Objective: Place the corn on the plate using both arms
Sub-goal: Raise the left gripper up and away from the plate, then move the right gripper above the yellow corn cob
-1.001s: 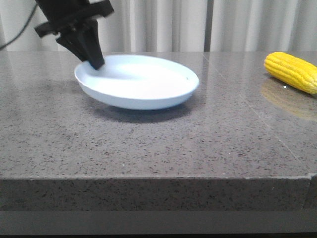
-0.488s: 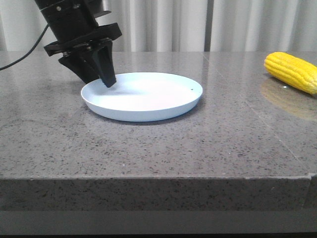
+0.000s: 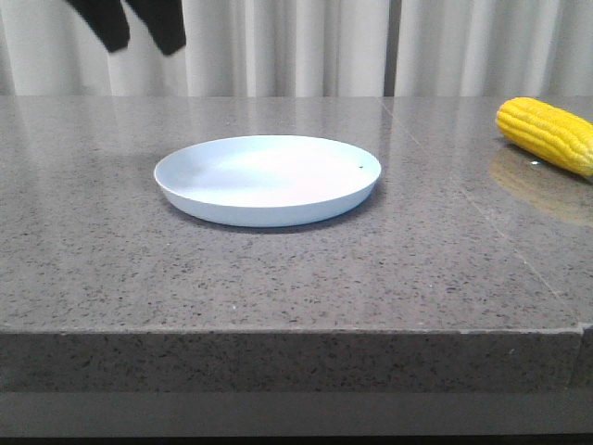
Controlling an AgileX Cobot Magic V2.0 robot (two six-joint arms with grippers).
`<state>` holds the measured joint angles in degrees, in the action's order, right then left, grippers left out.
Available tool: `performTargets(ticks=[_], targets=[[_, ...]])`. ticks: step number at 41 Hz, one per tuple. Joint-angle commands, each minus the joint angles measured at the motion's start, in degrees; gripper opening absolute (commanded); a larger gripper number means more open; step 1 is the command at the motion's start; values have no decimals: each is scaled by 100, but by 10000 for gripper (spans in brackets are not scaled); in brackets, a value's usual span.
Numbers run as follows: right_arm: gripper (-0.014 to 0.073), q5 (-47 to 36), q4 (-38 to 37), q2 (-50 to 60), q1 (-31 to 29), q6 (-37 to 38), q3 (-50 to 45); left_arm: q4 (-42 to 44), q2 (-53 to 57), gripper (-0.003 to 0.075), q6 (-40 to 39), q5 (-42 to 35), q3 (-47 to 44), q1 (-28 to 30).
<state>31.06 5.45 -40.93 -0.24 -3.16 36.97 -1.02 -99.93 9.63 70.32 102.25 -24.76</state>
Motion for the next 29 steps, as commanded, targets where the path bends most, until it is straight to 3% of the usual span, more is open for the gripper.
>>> performTargets(ticks=[1,15,29], targets=[[594,-421,14,-14,-15,-41,200,478,716,480,-396,-164,-88,-464],[594,-421,14,-14,-15,-41,200,445,2752,480,-720,-1202,-2031,-1306],[594,-421,14,-14,-15,-41,200,309,4919,480,-720,-1804,-4111,-1376]])
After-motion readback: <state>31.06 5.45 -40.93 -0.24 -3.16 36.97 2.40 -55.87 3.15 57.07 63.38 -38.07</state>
